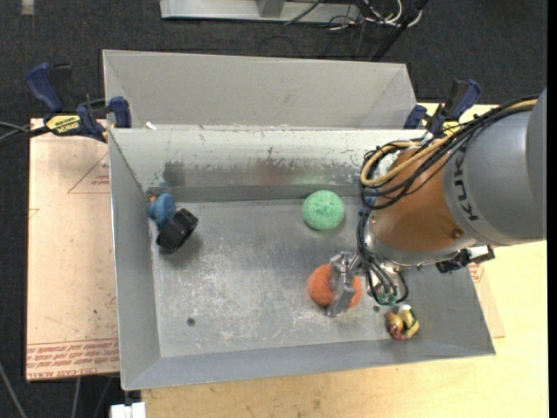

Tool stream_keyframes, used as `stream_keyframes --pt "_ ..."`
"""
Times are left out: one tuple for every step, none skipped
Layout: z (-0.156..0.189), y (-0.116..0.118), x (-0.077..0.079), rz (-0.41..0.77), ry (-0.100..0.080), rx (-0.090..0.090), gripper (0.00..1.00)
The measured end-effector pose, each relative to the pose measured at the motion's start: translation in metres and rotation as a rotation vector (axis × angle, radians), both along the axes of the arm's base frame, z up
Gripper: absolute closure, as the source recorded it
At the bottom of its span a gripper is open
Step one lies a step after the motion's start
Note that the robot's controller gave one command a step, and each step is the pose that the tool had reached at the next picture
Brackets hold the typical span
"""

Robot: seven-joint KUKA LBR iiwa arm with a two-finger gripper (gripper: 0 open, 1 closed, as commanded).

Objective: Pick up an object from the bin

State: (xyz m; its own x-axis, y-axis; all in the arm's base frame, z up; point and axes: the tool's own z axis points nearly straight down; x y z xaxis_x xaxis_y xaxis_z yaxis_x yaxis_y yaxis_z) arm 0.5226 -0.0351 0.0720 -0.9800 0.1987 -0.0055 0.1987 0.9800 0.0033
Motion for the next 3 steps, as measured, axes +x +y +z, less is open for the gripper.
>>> stream_keyframes --pt "0.0 0.0 0.0 0.0 0.0 0.0 1.0" --pt "0.004 0.0 -0.001 0.0 0.004 0.001 1.0" --pt "0.022 0.001 -0.003 0.0 0.008 0.001 1.0"
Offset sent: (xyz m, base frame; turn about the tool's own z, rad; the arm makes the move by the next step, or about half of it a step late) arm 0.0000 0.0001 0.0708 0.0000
